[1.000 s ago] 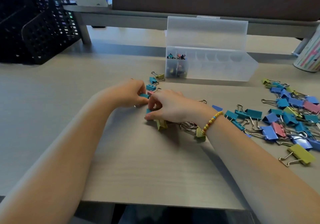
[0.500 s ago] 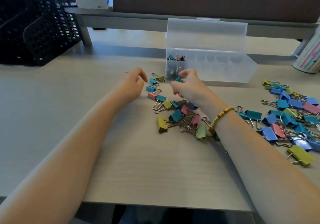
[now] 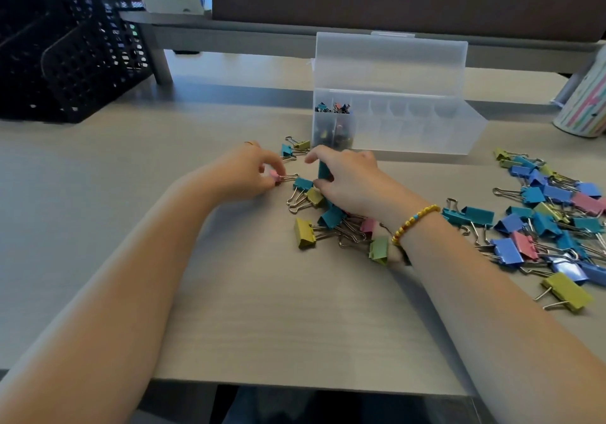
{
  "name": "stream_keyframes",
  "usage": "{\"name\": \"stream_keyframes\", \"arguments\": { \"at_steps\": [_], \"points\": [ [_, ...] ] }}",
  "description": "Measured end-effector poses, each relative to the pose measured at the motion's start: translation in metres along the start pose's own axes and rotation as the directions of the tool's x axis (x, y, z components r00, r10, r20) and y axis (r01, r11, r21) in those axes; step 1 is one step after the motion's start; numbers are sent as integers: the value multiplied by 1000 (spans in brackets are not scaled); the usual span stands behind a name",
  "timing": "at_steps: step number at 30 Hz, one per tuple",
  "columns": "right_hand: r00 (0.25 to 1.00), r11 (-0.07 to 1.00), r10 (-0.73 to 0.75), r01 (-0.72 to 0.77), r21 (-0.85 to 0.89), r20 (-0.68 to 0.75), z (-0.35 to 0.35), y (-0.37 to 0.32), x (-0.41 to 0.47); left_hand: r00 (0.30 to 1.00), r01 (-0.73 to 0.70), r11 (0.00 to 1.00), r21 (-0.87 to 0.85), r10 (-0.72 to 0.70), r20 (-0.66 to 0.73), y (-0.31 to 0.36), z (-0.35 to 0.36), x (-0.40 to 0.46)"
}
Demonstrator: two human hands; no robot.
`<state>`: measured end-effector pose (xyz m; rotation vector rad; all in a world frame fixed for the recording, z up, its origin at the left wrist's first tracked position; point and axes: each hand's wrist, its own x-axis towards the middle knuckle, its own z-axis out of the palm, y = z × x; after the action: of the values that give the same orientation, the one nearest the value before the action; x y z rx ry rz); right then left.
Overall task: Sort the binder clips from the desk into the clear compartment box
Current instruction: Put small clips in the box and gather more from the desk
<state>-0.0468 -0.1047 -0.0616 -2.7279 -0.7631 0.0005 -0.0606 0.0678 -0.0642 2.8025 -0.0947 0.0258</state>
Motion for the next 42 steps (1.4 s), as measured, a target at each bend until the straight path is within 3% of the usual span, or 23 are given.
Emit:
{"name": "stream_keyframes", "arguments": {
  "at_steps": [2, 8, 14, 17, 21, 26, 33, 39, 42],
  "points": [
    [999, 999, -36, 36, -36, 1, 1, -4, -1, 999, 11, 1000, 1, -11, -39, -1, 0, -1],
    [991, 981, -108, 118, -152, 77, 1, -11, -3, 1000, 24, 1000, 19, -24, 18, -5, 2, 1],
    [995, 989, 7, 8, -148, 100, -2, 2, -2, 1000, -11, 1000, -20, 11, -23, -3, 2, 1],
    [998, 988, 64, -59, -146, 26, -3, 6, 2, 987, 72, 994, -83, -83, -136, -4, 0, 2],
    [973, 941, 200, -224, -254, -118, -7, 6, 8, 959, 269, 958, 96, -258, -114, -7, 0, 5],
    [970, 920, 224, -241, -310, -92, 3, -3, 15, 959, 283, 948, 149, -275, -70, -3, 14, 15],
    [978, 962, 204, -207, -180, -38, 10, -5, 23, 987, 162, 987, 9, -162, -11, 5, 17, 17],
    [965, 964, 253, -246, -99, 65, 4, -2, 24, 988, 151, 988, 8, -152, 27, 3, 14, 14],
    [981, 982, 187, -185, -23, 60, 4, -2, 22, 988, 152, 985, -79, -153, -13, 0, 17, 15]
  ]
}}
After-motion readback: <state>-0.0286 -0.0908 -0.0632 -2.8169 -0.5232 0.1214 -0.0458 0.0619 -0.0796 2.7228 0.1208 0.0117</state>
